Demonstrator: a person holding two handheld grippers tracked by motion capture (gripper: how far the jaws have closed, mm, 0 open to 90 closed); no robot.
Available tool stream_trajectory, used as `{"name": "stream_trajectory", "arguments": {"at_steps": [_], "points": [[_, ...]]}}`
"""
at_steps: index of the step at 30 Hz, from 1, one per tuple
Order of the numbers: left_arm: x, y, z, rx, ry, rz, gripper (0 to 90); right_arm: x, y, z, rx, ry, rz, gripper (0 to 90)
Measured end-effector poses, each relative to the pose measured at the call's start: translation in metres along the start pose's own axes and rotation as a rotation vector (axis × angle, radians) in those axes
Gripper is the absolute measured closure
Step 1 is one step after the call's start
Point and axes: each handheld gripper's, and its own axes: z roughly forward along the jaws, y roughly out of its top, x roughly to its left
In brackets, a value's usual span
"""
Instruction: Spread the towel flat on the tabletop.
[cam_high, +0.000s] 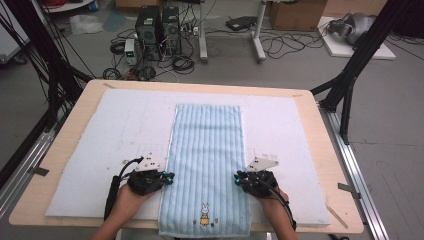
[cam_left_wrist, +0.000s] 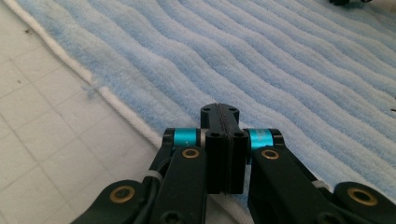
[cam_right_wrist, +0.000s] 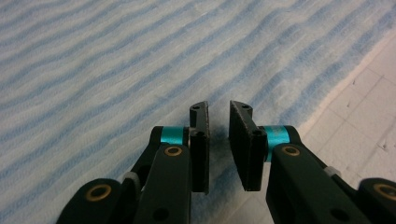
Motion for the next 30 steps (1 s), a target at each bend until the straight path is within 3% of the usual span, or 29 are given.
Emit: {"name": "stream_trajectory", "arguments": {"at_steps": [4, 6, 7, 8, 11, 14, 16, 19, 23, 30], "points": [[0.002, -0.001, -0.001, -0.016, -0.018, -0.024, 87.2, -0.003, -0.001, -0.001, -0.013, 0.015, 0.021, 71.4], [0.004, 0.0, 0.0, -0.042, -0.007, -0.032, 77.2, -0.006, -0.001, -0.003, -0.041, 0.01, 0.04, 67.3], [0.007, 0.001, -0.001, -0.063, 0.011, -0.041, 68.1, -0.008, 0.0, -0.005, -0.064, 0.003, 0.05, 64.7], [0.01, 0.002, -0.002, -0.093, 0.017, -0.066, 62.6, -0.01, 0.001, -0.007, -0.087, -0.002, 0.064, 62.7], [0.02, 0.003, -0.006, -0.178, 0.048, -0.11, 52.2, -0.016, 0.004, -0.016, -0.14, -0.036, 0.104, 51.3], [0.032, 0.003, -0.01, -0.243, 0.074, -0.127, 43.4, -0.022, 0.004, -0.023, -0.166, -0.082, 0.135, 40.4], [0.039, 0.002, -0.013, -0.269, 0.081, -0.146, 35.6, -0.027, 0.003, -0.027, -0.178, -0.119, 0.151, 33.3], [0.046, 0.0, -0.017, -0.279, 0.134, -0.171, 19.4, -0.034, 0.002, -0.031, -0.189, -0.156, 0.168, 25.6], [0.053, -0.002, -0.026, -0.316, 0.145, -0.177, 19.5, -0.041, 0.002, -0.034, -0.209, -0.204, 0.166, 12.2], [0.055, -0.002, -0.036, -0.353, 0.146, -0.167, 19.5, -0.049, -0.001, -0.036, -0.235, -0.222, 0.163, 11.1]]}}
